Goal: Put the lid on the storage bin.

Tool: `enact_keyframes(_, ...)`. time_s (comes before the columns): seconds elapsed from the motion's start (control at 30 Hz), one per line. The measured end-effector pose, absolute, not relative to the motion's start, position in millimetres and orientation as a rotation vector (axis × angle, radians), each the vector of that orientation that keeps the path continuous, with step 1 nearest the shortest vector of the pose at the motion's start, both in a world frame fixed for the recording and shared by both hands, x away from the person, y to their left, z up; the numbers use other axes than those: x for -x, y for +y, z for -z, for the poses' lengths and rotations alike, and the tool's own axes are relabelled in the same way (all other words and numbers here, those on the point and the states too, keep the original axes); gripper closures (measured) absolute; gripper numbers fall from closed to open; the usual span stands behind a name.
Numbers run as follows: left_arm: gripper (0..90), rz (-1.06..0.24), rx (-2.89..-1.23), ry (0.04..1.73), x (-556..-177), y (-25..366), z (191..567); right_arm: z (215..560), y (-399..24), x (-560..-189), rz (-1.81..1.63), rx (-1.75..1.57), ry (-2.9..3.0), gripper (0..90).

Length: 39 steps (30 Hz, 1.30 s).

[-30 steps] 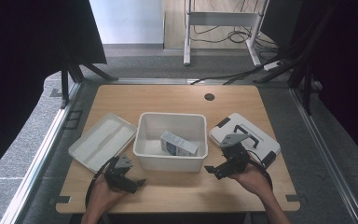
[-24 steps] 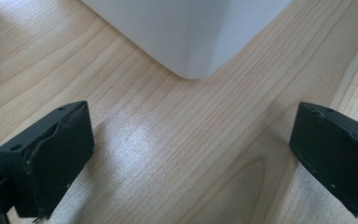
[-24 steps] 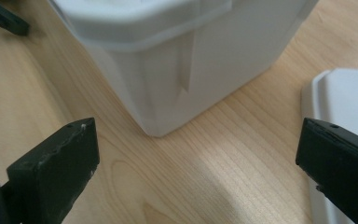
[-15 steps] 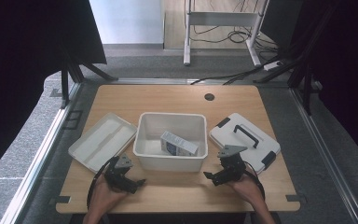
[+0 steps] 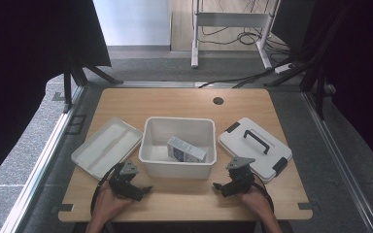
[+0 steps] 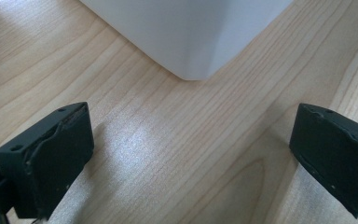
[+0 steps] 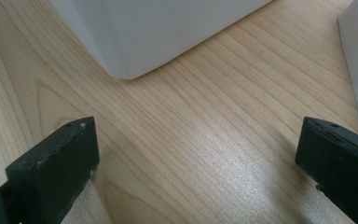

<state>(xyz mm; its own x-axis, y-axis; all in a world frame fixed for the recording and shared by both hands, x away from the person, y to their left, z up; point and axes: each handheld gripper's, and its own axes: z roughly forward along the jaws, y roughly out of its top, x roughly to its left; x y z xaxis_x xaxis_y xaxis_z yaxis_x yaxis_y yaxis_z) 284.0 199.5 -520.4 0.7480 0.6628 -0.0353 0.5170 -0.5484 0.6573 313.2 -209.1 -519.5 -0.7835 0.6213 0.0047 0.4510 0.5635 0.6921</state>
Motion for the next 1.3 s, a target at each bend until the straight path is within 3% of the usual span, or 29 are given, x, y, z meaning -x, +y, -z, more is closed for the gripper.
enact_keyframes(0.5,0.0,-0.315,-2.293,0.895,-279,218,489,520,-209,-313,-1.031,-0.894,2.558,0.0)
enact_keyframes(0.83,1.1,-0.336,-2.318,0.943,-298,244,464,520,-209,-313,-1.031,-0.894,2.557,0.0)
enact_keyframes(1.3,13.7,-0.352,-2.361,1.063,-344,282,448,520,-209,-313,-1.031,-0.895,2.557,0.0)
